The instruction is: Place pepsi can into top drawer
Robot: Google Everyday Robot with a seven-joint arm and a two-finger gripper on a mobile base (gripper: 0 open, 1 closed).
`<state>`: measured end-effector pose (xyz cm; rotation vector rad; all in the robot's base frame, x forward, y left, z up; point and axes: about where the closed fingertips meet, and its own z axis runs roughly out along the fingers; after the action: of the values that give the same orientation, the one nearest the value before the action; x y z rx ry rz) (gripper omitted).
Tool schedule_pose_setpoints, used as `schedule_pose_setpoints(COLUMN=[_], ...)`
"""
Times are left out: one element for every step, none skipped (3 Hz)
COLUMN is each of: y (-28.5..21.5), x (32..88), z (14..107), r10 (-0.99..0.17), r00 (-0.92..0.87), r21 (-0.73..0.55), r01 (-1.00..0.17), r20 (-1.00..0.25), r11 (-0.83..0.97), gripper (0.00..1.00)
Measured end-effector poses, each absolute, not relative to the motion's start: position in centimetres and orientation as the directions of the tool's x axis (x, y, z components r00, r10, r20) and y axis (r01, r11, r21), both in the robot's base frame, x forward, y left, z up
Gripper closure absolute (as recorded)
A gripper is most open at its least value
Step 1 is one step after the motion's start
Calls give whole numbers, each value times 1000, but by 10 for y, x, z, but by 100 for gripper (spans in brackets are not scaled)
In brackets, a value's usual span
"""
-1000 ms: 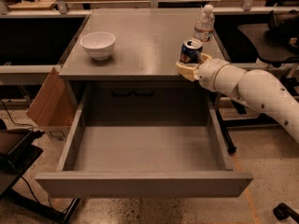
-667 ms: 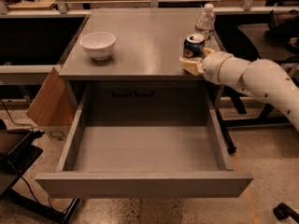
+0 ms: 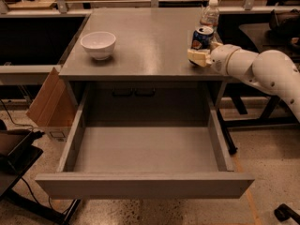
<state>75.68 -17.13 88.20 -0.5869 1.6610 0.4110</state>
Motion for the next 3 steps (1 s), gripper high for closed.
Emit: schedule_pose_setpoints(y=[-172, -158, -134], x=[752, 740, 719], z=[888, 898, 912], r10=[-123, -107, -114], r00=[-111, -119, -163], r21=[-32, -8, 29], r01=[-600, -630, -683], r20=[-986, -987, -980], r11=[800, 777, 730], gripper=[100, 100, 100])
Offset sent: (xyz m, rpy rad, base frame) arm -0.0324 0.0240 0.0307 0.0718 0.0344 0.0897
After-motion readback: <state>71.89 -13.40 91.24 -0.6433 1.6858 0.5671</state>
